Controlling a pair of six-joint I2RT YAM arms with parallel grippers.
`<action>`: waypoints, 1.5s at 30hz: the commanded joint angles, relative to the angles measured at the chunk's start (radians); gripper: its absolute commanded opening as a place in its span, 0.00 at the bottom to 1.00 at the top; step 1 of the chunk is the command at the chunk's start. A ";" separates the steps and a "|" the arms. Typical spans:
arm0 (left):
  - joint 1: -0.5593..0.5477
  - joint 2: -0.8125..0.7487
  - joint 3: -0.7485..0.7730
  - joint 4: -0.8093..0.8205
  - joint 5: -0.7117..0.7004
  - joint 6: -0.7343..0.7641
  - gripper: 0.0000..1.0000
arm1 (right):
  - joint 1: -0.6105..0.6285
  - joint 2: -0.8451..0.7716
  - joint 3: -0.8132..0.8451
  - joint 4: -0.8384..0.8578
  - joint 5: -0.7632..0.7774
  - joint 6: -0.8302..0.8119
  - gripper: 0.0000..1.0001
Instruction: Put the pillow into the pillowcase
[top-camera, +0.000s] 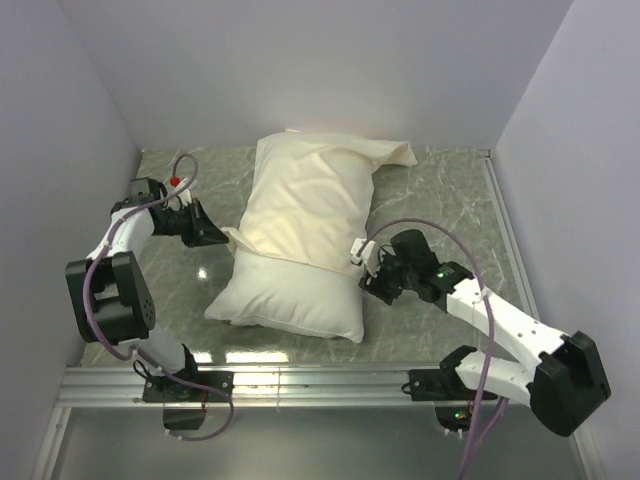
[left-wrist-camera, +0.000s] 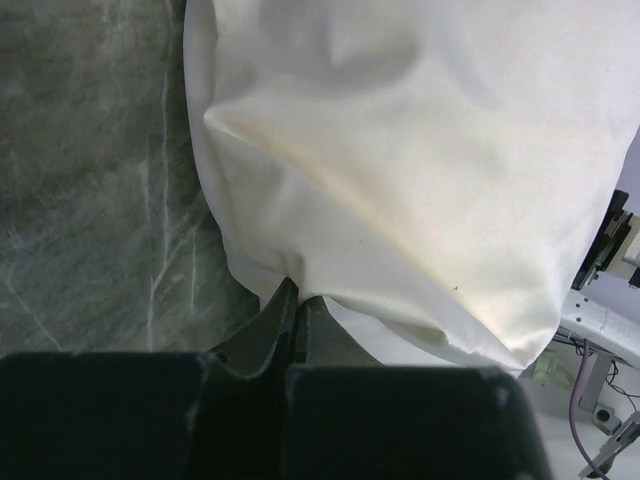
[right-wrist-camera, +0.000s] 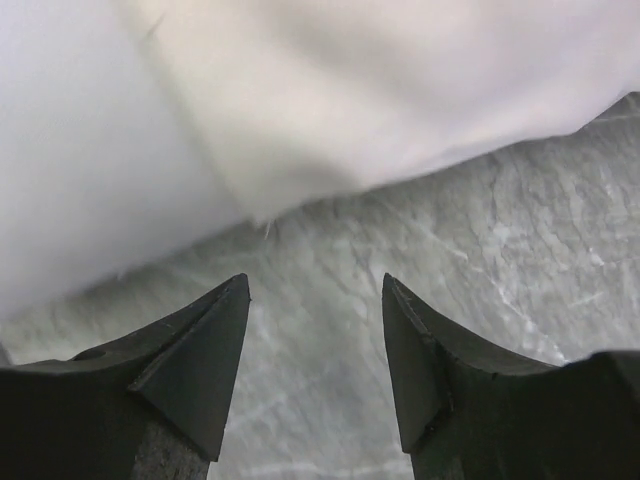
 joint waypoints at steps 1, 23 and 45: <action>-0.001 -0.028 -0.027 0.006 0.011 -0.004 0.00 | 0.056 0.072 0.032 0.162 0.132 0.144 0.63; -0.001 -0.050 -0.084 0.003 0.022 0.033 0.00 | 0.173 0.107 0.102 0.320 0.301 0.398 0.13; -0.006 -0.146 0.328 -0.287 0.313 0.183 0.00 | -0.111 0.021 0.606 -0.086 -0.265 0.579 0.00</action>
